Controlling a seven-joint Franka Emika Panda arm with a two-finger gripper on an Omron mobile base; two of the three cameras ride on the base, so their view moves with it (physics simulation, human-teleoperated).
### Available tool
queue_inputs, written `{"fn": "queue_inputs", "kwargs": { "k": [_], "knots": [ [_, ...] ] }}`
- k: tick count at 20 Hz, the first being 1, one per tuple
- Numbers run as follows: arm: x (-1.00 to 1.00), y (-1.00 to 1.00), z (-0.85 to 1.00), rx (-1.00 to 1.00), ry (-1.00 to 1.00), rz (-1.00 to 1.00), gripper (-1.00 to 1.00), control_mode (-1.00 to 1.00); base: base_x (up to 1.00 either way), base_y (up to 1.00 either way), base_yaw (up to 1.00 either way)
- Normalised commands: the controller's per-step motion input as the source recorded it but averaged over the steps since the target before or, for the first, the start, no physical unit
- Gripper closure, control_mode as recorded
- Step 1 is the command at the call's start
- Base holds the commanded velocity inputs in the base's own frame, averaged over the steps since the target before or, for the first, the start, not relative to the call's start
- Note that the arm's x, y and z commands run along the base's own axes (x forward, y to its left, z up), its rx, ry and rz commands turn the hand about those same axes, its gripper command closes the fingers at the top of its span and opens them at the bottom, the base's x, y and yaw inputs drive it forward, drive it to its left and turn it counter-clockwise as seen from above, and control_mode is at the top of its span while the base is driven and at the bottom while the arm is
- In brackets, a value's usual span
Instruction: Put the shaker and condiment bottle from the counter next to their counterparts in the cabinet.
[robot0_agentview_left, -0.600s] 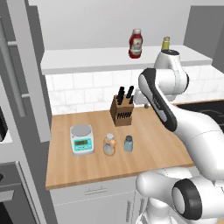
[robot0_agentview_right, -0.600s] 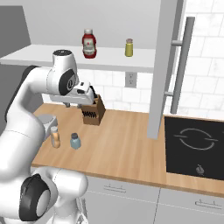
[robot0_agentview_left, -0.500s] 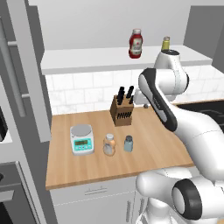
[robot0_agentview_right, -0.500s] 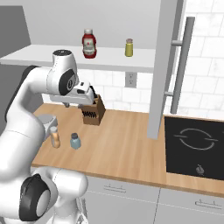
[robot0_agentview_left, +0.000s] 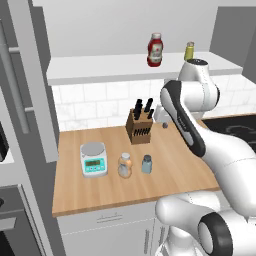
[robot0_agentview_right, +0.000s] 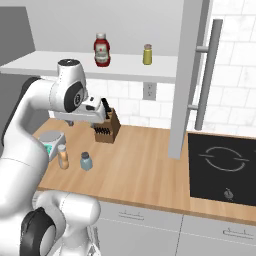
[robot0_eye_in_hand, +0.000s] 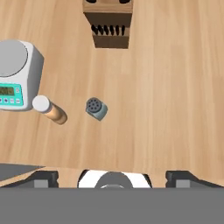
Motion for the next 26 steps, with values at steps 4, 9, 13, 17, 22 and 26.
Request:
{"fn": "queue_inputs", "kwargs": {
  "k": [4,9,13,17,22,26],
  "knots": [
    [-0.30,0.00,-0.09,0.00,0.00,0.00,-1.00,-1.00,0.00,0.00,0.00],
    [-0.18,0.00,-0.12,0.00,-0.01,0.00,-1.00,-1.00,0.00,0.00,0.00],
    [-0.02,0.00,-0.23,0.00,-0.08,0.00,-1.00,-1.00,0.00,0.00,0.00],
    [-0.03,0.00,-0.36,0.00,-0.17,0.00,-1.00,-1.00,0.00,0.00,0.00],
    [-0.01,0.00,-0.39,0.00,-0.16,0.00,-1.00,-1.00,0.00,0.00,0.00],
    [0.02,0.12,-0.26,0.00,-0.02,0.00,-1.00,-1.00,0.00,0.00,0.00]
  ]
}}
